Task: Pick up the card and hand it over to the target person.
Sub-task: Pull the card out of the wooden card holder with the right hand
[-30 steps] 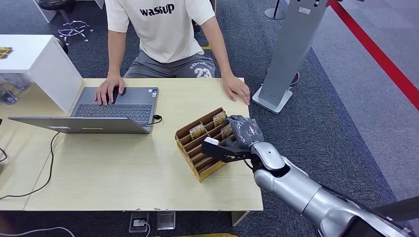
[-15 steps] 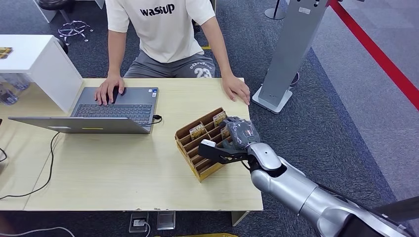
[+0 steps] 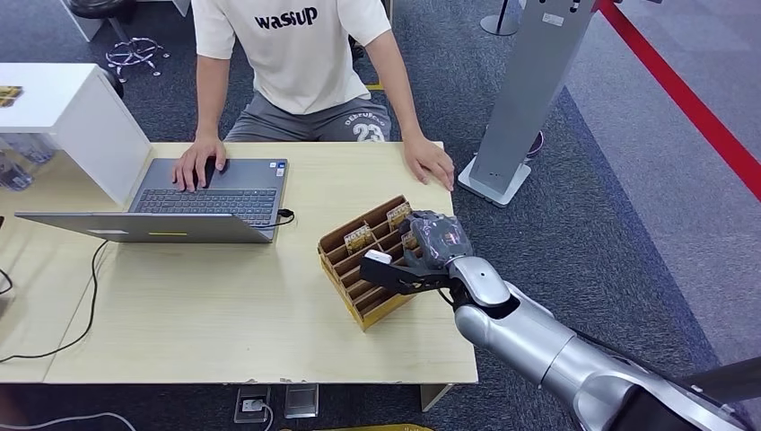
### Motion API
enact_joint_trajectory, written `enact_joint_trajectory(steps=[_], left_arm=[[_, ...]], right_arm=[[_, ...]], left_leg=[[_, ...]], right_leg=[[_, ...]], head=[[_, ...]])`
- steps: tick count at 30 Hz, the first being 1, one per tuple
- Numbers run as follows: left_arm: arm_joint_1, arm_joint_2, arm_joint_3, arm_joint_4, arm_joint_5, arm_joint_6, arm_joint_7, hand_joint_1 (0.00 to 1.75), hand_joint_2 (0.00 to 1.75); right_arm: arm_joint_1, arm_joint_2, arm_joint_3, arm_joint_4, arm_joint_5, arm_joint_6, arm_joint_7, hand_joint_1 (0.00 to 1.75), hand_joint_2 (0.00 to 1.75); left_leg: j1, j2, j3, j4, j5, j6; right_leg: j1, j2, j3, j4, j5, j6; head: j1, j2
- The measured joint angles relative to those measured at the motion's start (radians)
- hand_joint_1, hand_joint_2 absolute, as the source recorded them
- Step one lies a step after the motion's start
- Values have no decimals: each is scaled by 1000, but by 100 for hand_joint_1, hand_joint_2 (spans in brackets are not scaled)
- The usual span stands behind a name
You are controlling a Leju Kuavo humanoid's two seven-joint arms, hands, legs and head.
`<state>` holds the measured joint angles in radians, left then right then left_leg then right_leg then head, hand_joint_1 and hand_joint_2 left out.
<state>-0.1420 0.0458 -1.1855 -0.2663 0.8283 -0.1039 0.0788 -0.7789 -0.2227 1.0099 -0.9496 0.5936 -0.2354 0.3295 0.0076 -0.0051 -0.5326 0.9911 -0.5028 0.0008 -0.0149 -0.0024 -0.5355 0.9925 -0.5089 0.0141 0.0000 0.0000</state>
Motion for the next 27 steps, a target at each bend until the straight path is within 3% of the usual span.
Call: enact_joint_trajectory(steps=[11,18,23,27], left_arm=[[-2,2,0,0,0,-2,-5,0,0],[-7,3,-6,1,-8,-3,-6,0,0],[-9,3,-7,1,-10,-2,-8,0,0],[-10,3,-7,1,-11,-4,-6,0,0]], right_arm=[[-3,1,3,2,2,10,1,99,175],[-6,3,7,16,7,10,-3,99,175],[-6,4,5,19,8,6,-6,127,175],[-3,4,2,22,7,4,-11,131,175]], left_leg=[[0,0,0,0,0,0],[0,0,0,0,0,0],[0,0,0,1,0,0],[0,0,0,0,0,0]], right_leg=[[0,0,0,0,0,0],[0,0,0,0,0,0],[0,0,0,1,0,0],[0,0,0,0,0,0]], head=[[0,0],[0,0],[0,0],[0,0]])
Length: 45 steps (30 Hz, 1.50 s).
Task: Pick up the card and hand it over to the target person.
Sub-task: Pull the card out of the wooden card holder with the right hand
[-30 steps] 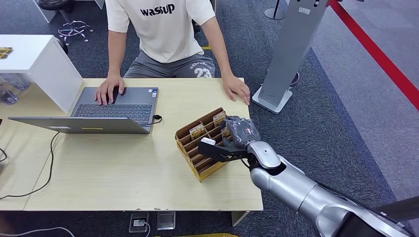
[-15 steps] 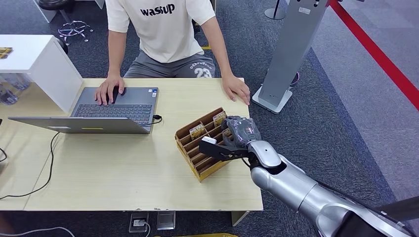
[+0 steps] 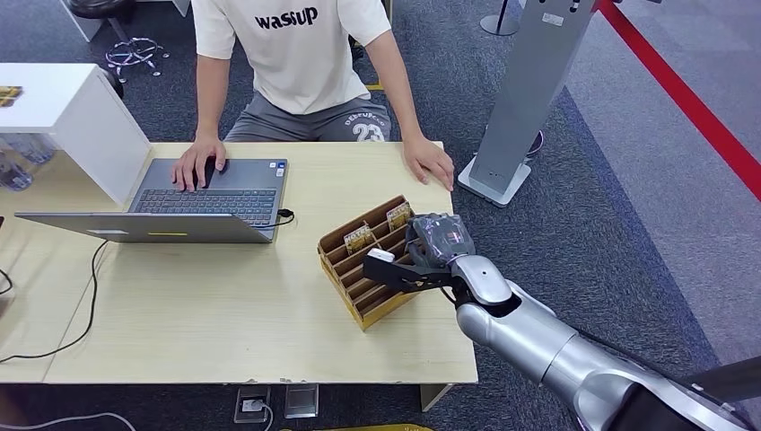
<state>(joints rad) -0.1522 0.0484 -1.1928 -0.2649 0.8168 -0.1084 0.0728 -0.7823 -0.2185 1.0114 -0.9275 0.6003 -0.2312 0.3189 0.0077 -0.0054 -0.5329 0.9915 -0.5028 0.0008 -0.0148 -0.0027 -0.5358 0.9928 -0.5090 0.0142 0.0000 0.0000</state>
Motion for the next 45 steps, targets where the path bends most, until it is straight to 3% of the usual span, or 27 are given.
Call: enact_joint_trajectory(steps=[9,13,28,39,45], left_arm=[[-5,0,0,0,-4,-8,3,0,0],[-5,3,-1,-2,-7,-21,-13,0,175],[-3,5,14,4,-2,-22,-22,0,175],[-3,6,24,7,-1,-18,-17,0,175],[4,6,30,9,4,-16,-22,0,175]], right_arm=[[2,-6,-1,-6,-2,3,2,138,175],[4,-7,-2,-7,-6,-2,1,139,175],[0,-45,-28,-130,-83,35,-21,140,175],[-41,-149,-96,-412,-123,125,60,140,175],[-44,-169,-127,-528,-111,139,89,140,175]], left_leg=[[0,0,0,0,0,0],[0,-1,0,0,0,0],[0,-1,-1,1,0,0],[-1,-1,-3,3,0,0],[-1,-1,-2,2,0,0]], right_leg=[[0,-1,0,0,0,0],[0,-1,0,0,0,0],[0,-1,-1,1,0,0],[-1,-1,-4,3,-1,0],[-1,-1,-3,2,-1,0]], head=[[0,0],[0,0],[0,0],[0,0],[0,0]])
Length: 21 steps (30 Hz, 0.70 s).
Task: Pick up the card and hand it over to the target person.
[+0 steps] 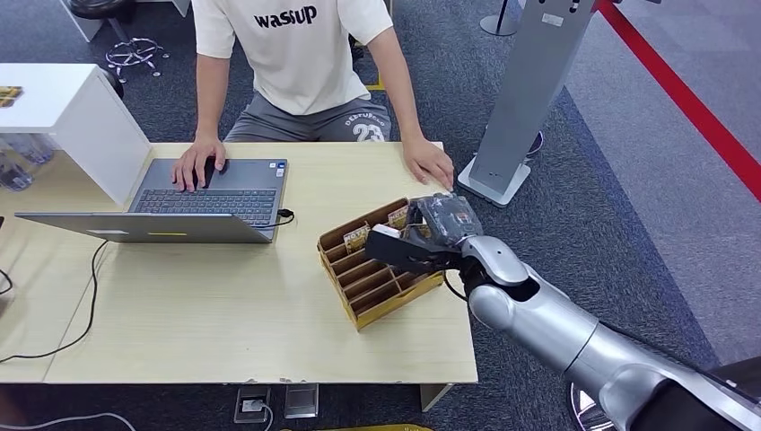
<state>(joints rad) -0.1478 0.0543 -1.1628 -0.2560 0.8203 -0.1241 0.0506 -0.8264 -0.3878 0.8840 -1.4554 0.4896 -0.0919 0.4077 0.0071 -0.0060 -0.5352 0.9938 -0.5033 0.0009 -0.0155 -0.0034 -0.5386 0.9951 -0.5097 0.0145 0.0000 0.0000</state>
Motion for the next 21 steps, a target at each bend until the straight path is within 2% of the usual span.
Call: enact_joint_trajectory(steps=[5,9,14,21], left_arm=[[4,-2,2,1,0,2,-8,0,175],[1,-6,-2,0,-5,4,-4,0,175],[-8,-14,-9,-1,-14,3,6,0,175],[-25,-21,-21,2,-31,-9,17,0,175]], right_arm=[[16,5,-19,-87,31,-3,-1,140,175],[34,31,-21,-82,62,-18,-12,140,175],[55,87,-42,17,153,-104,-64,140,175],[38,183,-60,282,220,-253,-180,140,175]], left_leg=[[0,0,1,-1,0,0],[0,0,1,-1,0,0],[1,1,3,-2,1,0],[1,2,4,-3,1,0]], right_leg=[[0,0,1,-1,0,0],[0,0,2,-1,0,0],[1,1,3,-3,1,0],[1,2,4,-3,2,0]], head=[[0,0],[0,0],[0,0],[0,0]])
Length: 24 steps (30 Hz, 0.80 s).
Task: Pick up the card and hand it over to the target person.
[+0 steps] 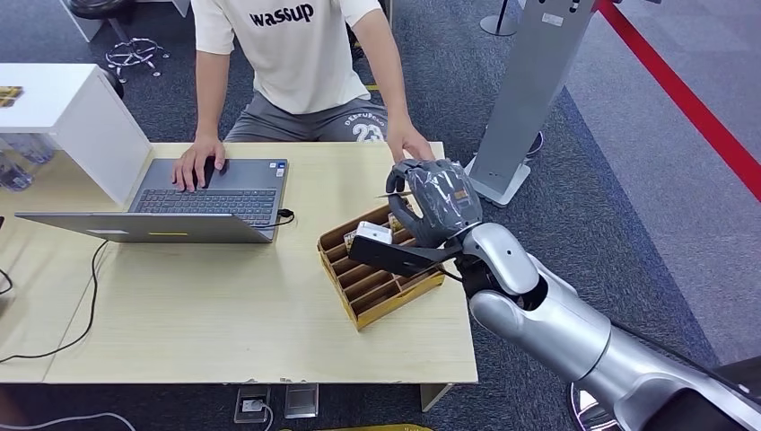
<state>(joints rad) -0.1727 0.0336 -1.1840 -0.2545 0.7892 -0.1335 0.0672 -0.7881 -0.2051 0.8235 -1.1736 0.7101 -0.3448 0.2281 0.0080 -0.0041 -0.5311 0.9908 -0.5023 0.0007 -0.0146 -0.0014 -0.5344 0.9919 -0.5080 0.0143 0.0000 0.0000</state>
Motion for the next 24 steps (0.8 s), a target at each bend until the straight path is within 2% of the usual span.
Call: enact_joint_trajectory(steps=[4,13,23,24], left_arm=[[-5,-8,1,6,-2,-1,4,0,175],[3,-13,15,8,12,5,11,0,175],[7,-8,23,5,21,-15,-7,0,175],[8,-7,23,6,21,-14,-8,0,131]], right_arm=[[0,35,-7,96,42,-96,-38,140,175],[6,85,1,185,109,-212,-76,140,175],[-3,100,21,238,149,-262,-79,140,175],[-2,103,22,238,145,-263,-82,105,175]], left_leg=[[0,0,0,0,0,0],[0,1,0,0,0,0],[0,0,-1,0,0,0],[0,0,-1,0,0,0]], right_leg=[[0,0,0,0,0,0],[0,1,0,0,0,0],[0,0,0,0,0,0],[0,0,0,0,0,0]], head=[[0,0],[0,0],[0,0],[0,0]])
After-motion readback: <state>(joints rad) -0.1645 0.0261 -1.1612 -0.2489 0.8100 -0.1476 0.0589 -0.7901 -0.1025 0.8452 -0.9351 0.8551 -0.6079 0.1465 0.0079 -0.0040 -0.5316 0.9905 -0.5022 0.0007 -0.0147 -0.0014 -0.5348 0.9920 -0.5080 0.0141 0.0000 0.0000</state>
